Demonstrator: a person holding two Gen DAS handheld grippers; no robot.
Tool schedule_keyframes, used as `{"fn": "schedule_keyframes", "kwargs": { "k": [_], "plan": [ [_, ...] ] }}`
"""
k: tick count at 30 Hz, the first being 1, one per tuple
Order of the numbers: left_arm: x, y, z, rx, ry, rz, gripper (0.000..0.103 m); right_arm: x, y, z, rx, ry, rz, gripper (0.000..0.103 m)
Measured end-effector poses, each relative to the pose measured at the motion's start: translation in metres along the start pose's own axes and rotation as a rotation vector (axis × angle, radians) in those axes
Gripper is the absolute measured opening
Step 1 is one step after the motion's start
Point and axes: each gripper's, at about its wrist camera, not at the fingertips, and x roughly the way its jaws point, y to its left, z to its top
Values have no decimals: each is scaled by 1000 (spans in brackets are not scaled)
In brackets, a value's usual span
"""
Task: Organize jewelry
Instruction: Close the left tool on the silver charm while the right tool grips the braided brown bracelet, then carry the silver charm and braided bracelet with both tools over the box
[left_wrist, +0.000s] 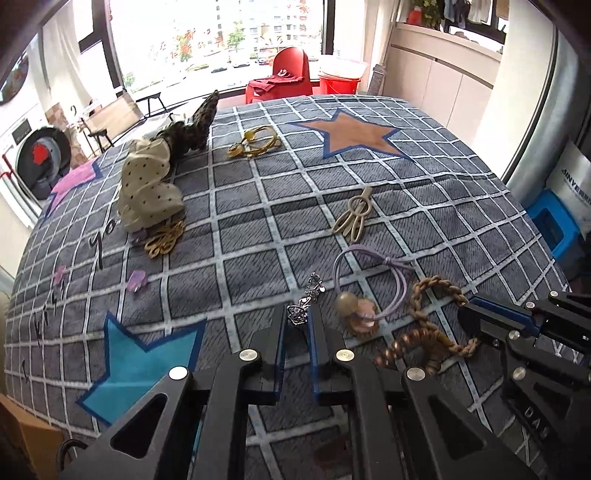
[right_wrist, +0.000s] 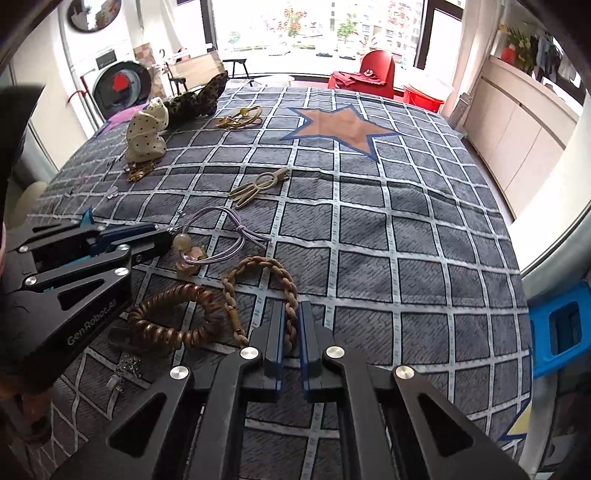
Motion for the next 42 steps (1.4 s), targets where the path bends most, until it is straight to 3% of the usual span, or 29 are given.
{"fn": "schedule_keyframes", "kwargs": {
  "k": [16, 27, 42],
  "plan": [
    [-70, 3, -41, -53, -29, -33, 13, -51, -17, -43, 129, -27, 128, 7],
    [-126, 1, -99, -100, -39, -44, 13, -82, -4, -85, 161, -20, 196, 7],
    [-179, 16, -176, -156, -49, -27, 13, -118, 27, -131, 124, -18, 221, 7]
  ]
}}
